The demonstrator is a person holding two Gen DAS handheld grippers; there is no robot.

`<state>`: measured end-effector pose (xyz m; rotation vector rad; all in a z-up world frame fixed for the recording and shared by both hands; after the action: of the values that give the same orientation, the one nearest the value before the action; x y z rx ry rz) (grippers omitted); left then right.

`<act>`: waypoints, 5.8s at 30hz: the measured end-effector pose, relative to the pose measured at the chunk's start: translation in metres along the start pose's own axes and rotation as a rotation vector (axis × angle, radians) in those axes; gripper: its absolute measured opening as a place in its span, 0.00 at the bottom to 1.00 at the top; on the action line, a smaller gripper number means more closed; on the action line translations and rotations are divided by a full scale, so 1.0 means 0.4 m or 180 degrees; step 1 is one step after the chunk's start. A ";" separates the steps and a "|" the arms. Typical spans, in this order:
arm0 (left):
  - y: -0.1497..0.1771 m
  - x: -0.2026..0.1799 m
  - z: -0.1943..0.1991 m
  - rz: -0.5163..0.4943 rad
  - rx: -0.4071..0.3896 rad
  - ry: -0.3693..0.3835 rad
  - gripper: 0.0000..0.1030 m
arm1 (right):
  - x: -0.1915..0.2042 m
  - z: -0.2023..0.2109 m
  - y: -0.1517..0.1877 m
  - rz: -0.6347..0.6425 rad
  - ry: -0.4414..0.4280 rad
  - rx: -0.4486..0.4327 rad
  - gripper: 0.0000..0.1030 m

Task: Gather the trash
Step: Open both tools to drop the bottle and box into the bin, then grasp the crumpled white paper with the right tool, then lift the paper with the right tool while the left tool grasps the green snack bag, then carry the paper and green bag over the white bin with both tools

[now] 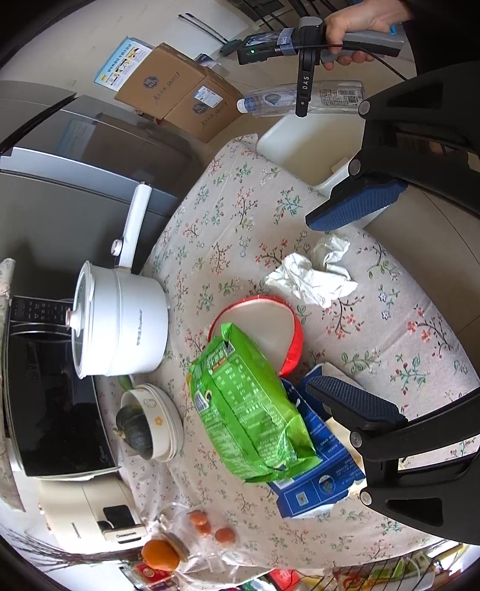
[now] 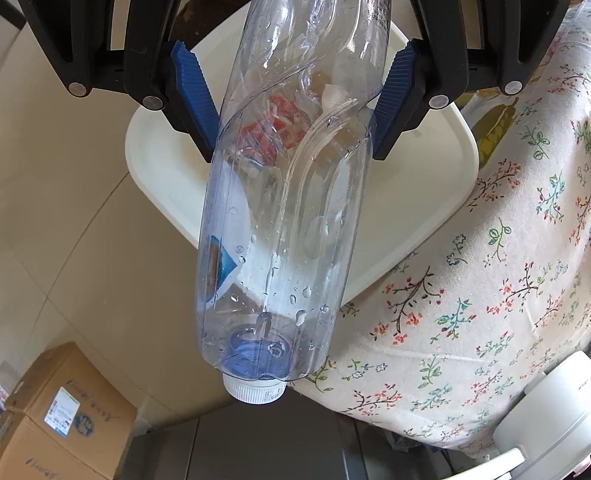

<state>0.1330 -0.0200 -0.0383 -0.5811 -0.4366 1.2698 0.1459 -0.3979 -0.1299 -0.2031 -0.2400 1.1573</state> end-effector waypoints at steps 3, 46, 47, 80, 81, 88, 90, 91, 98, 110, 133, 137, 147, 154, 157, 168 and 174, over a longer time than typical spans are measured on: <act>0.015 0.034 0.013 0.0053 0.0000 -0.0057 0.81 | 0.009 -0.005 -0.002 -0.0028 -0.0022 0.0038 0.72; 0.158 0.293 0.073 0.0606 0.0137 -0.0349 0.84 | 0.576 0.172 0.206 0.1377 -0.0924 -0.0231 0.84; 0.160 0.299 0.073 0.0619 0.0138 -0.0357 0.84 | 0.593 0.160 0.211 0.1400 -0.0925 -0.0193 0.84; 0.150 0.365 0.025 0.0628 0.0210 -0.0512 0.84 | 0.697 0.033 0.199 0.1561 -0.0687 -0.0016 0.31; 0.138 0.356 0.020 0.0573 0.0193 -0.0521 0.84 | 0.690 0.041 0.194 0.1548 -0.0701 -0.0029 0.31; 0.041 0.234 -0.080 -0.0033 0.0192 -0.0490 0.84 | 0.628 0.083 0.157 0.1425 -0.0757 -0.0099 0.31; 0.015 0.196 -0.107 -0.0201 0.0167 -0.0499 0.84 | 0.607 0.090 0.151 0.1402 -0.0754 -0.0104 0.31; 0.002 0.180 -0.118 -0.0270 0.0149 -0.0496 0.84 | 0.596 0.092 0.147 0.1388 -0.0754 -0.0106 0.31; -0.051 0.124 -0.202 -0.0487 0.0177 -0.0494 0.81 | 0.523 0.100 0.117 0.1284 -0.0722 -0.0109 0.31; -0.057 0.134 -0.240 -0.0371 0.0324 -0.0506 0.14 | 0.477 0.118 0.094 0.1228 -0.0738 -0.0150 0.31; -0.127 0.211 0.051 0.0155 -0.0684 -0.0300 0.00 | 0.464 0.217 0.072 0.1083 -0.0979 -0.0436 0.31; -0.138 0.188 0.103 0.0109 -0.0856 -0.0187 0.00 | 0.448 0.246 0.065 0.1019 -0.1057 -0.0502 0.31; -0.140 0.080 0.186 -0.0016 -0.1068 0.0323 0.00 | 0.393 0.301 0.066 0.0939 -0.1176 -0.0612 0.31; -0.137 -0.031 0.195 -0.0132 -0.1033 0.0784 0.00 | 0.309 0.308 0.078 0.0870 -0.1140 -0.0619 0.31; -0.135 -0.087 0.179 -0.0177 -0.0957 0.0977 0.00 | 0.256 0.300 0.083 0.0825 -0.1073 -0.0599 0.31; -0.124 -0.349 0.037 -0.0445 -0.0510 0.1530 0.00 | 0.008 0.237 0.088 0.0414 -0.0727 -0.0482 0.31; -0.110 -0.480 -0.065 -0.0465 -0.0286 0.1784 0.00 | -0.109 0.196 0.098 0.0237 -0.0539 -0.0372 0.31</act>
<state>0.1344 -0.2184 -0.0290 -0.9291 -0.0644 0.9003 0.0723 -0.4200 -0.0697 -0.2186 -0.4533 1.2367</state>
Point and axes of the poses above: each gripper's, at about its wrist camera, not at the fingertips, and z roughly against the way its jaws point, x to its left, y to its underside, the point moved 1 cm from there along -z, roughly the way its jaws point, and after that the axes turned 8 degrees about -z, right-handed, at the moved point
